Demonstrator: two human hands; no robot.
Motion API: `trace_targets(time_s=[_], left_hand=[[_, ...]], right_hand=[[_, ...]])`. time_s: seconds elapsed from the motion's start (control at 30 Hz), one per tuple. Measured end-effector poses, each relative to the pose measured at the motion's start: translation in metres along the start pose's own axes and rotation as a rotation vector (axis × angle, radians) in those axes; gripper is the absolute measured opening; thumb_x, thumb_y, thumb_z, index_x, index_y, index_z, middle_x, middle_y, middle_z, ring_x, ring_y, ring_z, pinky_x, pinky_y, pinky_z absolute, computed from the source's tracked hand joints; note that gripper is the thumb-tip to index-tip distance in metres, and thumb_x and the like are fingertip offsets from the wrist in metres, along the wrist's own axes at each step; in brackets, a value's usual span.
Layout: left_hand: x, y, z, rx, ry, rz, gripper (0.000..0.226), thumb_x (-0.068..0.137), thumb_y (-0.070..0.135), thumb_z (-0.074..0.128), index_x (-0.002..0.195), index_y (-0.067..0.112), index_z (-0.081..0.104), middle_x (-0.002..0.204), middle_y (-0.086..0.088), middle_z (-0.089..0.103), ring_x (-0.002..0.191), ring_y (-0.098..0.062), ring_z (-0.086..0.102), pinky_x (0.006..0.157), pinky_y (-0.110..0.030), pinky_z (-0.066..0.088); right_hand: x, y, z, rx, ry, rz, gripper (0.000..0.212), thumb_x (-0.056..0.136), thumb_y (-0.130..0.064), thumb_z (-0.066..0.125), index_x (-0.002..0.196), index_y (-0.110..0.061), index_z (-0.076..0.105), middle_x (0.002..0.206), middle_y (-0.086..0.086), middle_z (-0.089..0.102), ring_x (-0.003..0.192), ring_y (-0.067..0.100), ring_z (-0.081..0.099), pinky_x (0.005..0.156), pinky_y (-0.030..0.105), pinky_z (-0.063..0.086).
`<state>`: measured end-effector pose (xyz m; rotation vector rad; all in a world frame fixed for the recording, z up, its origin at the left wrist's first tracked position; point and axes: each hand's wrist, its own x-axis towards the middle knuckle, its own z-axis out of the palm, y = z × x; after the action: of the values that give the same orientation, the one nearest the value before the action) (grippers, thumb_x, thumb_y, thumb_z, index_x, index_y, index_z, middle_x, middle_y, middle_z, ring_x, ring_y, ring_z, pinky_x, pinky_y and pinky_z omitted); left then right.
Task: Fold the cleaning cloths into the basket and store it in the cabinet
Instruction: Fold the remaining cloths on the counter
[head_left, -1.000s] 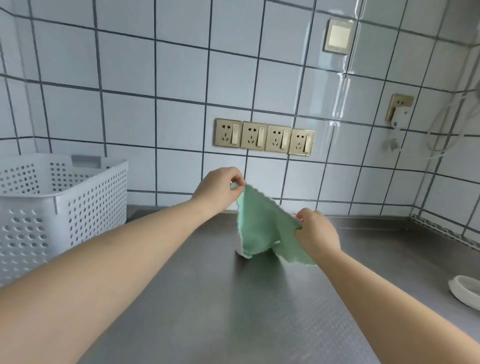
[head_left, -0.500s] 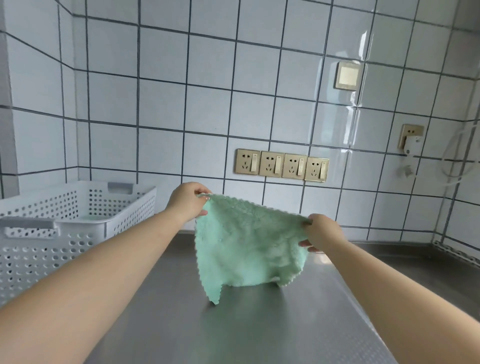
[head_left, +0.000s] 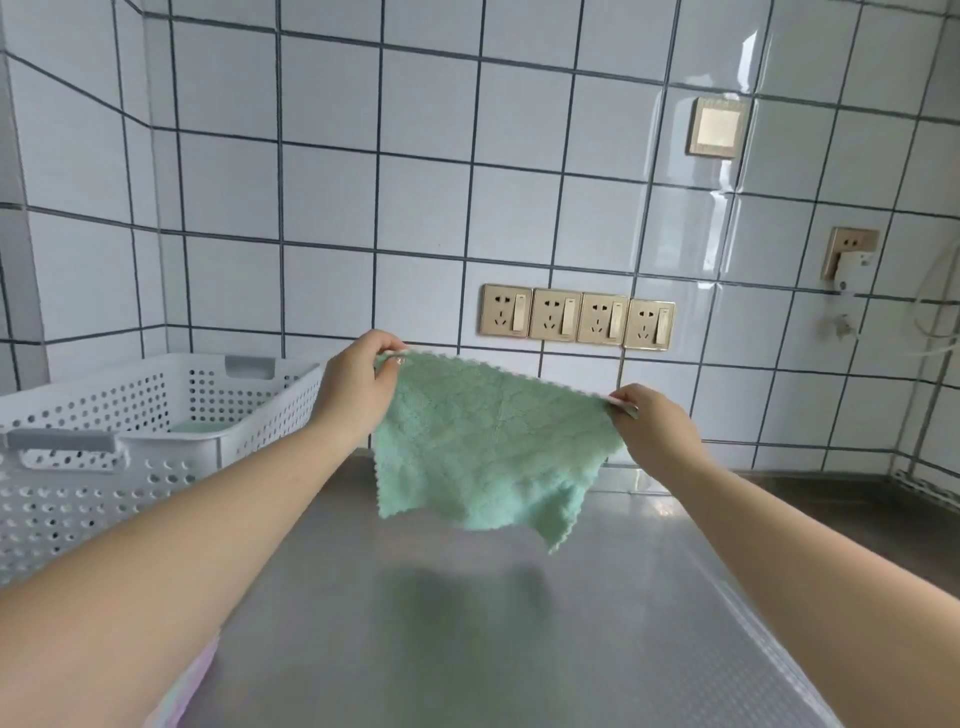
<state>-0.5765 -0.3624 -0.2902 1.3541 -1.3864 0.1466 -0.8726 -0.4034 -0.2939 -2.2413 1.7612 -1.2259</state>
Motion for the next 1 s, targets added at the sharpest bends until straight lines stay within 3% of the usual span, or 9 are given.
trace_targets(time_s=[0.07, 0.2, 0.4, 0.47, 0.63, 0.73, 0.83, 0.9, 1.0], left_hand=[[-0.028, -0.004, -0.007, 0.023, -0.066, 0.018, 0.014, 0.094, 0.013, 0.05, 0.101, 0.019, 0.061, 0.099, 0.003, 0.065, 0.076, -0.03, 0.061, 0.071, -0.036, 0.049], [-0.102, -0.02, -0.024, 0.097, -0.233, -0.008, 0.012, 0.093, 0.018, 0.052, 0.101, 0.02, 0.062, 0.097, 0.002, 0.067, 0.083, -0.022, 0.061, 0.078, -0.035, 0.049], [-0.194, -0.033, -0.052, 0.162, -0.607, -0.125, 0.019, 0.091, 0.019, 0.055, 0.084, 0.036, 0.052, 0.073, 0.008, 0.057, 0.057, -0.008, 0.045, 0.062, -0.027, 0.037], [-0.211, -0.03, -0.058, 0.165, -0.695, -0.139, 0.015, 0.093, 0.018, 0.054, 0.087, 0.032, 0.052, 0.074, 0.012, 0.055, 0.056, -0.001, 0.043, 0.058, -0.013, 0.034], [-0.231, -0.02, -0.065, 0.159, -0.731, -0.152, 0.005, 0.093, 0.018, 0.053, 0.092, 0.021, 0.056, 0.086, 0.012, 0.059, 0.068, 0.006, 0.049, 0.059, -0.004, 0.034], [-0.233, -0.021, -0.066, 0.135, -0.756, -0.219, 0.005, 0.09, 0.019, 0.055, 0.093, 0.019, 0.06, 0.095, 0.001, 0.065, 0.078, -0.011, 0.054, 0.062, -0.015, 0.035], [-0.235, -0.025, -0.064, 0.108, -0.774, -0.274, 0.006, 0.089, 0.019, 0.056, 0.094, 0.02, 0.06, 0.091, -0.001, 0.064, 0.071, -0.011, 0.051, 0.06, -0.019, 0.036], [-0.235, -0.028, -0.062, 0.084, -0.761, -0.275, 0.006, 0.091, 0.019, 0.057, 0.096, 0.019, 0.058, 0.088, 0.007, 0.059, 0.068, -0.007, 0.05, 0.058, -0.014, 0.036], [-0.233, -0.035, -0.055, 0.019, -0.731, -0.293, 0.006, 0.091, 0.019, 0.058, 0.092, 0.023, 0.054, 0.085, 0.004, 0.061, 0.069, -0.013, 0.049, 0.063, -0.025, 0.036]], right_hand=[[-0.026, 0.012, 0.001, -0.029, -0.052, 0.007, 0.019, 0.095, -0.021, 0.049, 0.107, -0.015, 0.062, 0.09, 0.002, 0.06, 0.078, 0.023, 0.051, 0.061, 0.028, 0.033], [-0.089, 0.031, 0.009, 0.015, -0.16, 0.022, 0.016, 0.094, -0.019, 0.052, 0.104, -0.018, 0.064, 0.088, 0.0, 0.06, 0.089, 0.025, 0.057, 0.068, 0.028, 0.037], [-0.177, 0.058, 0.016, 0.052, -0.386, 0.059, 0.013, 0.091, -0.023, 0.055, 0.084, -0.033, 0.06, 0.078, -0.005, 0.063, 0.077, 0.019, 0.057, 0.061, 0.024, 0.04], [-0.195, 0.068, 0.015, 0.047, -0.431, 0.082, 0.008, 0.09, -0.027, 0.057, 0.083, -0.031, 0.06, 0.075, -0.004, 0.063, 0.074, 0.02, 0.058, 0.062, 0.025, 0.042], [-0.217, 0.077, 0.006, 0.054, -0.433, 0.116, 0.017, 0.09, -0.025, 0.058, 0.084, -0.01, 0.062, 0.076, 0.01, 0.067, 0.069, 0.023, 0.059, 0.064, 0.034, 0.046], [-0.222, 0.078, 0.003, 0.042, -0.433, 0.124, 0.018, 0.091, -0.028, 0.058, 0.081, -0.013, 0.063, 0.068, 0.003, 0.062, 0.061, 0.015, 0.051, 0.056, 0.026, 0.038], [-0.225, 0.078, 0.002, 0.027, -0.46, 0.121, 0.024, 0.091, -0.032, 0.058, 0.082, -0.01, 0.063, 0.058, -0.005, 0.054, 0.05, 0.007, 0.042, 0.045, 0.015, 0.029], [-0.225, 0.08, 0.003, 0.032, -0.457, 0.136, 0.022, 0.091, -0.031, 0.058, 0.082, -0.012, 0.064, 0.059, -0.005, 0.058, 0.05, 0.007, 0.047, 0.046, 0.013, 0.032], [-0.221, 0.084, 0.009, 0.055, -0.432, 0.183, 0.019, 0.091, -0.03, 0.059, 0.083, -0.014, 0.064, 0.069, 0.0, 0.067, 0.058, 0.012, 0.061, 0.057, 0.024, 0.045]])
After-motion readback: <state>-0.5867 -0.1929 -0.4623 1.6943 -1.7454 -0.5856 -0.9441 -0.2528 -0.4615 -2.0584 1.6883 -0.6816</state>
